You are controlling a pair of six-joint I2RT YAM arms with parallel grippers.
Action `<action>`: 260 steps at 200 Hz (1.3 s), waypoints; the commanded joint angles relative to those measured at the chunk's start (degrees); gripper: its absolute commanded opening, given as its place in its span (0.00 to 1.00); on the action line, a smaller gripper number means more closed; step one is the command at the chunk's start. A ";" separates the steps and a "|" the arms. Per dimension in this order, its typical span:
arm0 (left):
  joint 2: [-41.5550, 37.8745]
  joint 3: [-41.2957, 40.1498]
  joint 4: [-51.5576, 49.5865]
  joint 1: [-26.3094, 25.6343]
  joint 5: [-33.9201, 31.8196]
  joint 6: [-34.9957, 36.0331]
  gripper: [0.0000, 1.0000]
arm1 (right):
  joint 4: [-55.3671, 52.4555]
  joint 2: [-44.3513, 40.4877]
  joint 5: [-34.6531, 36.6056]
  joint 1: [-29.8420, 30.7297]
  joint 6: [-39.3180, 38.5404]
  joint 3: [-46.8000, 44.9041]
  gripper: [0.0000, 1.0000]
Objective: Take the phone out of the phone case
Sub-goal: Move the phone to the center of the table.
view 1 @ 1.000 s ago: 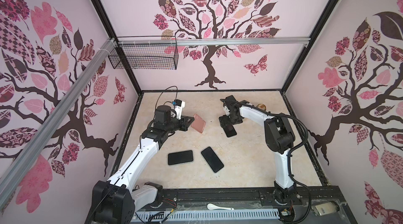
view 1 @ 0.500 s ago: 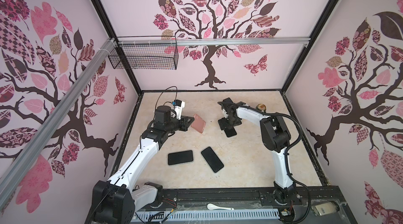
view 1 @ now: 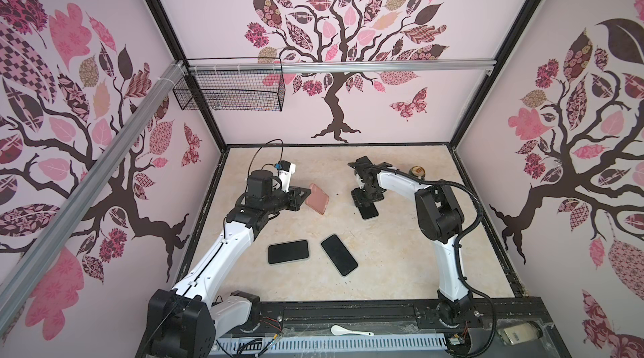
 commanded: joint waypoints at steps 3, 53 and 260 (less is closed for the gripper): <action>-1.06 -0.55 -1.48 0.26 2.00 0.65 0.00 | -3.00 1.25 0.66 0.16 2.93 -1.47 0.72; -2.59 1.49 -6.21 0.14 5.95 1.64 0.00 | -3.34 -5.50 0.98 0.12 8.18 -7.59 0.71; 0.80 3.14 -5.49 -7.56 6.64 0.60 0.00 | 3.97 -24.10 -1.43 0.04 15.70 -32.88 0.92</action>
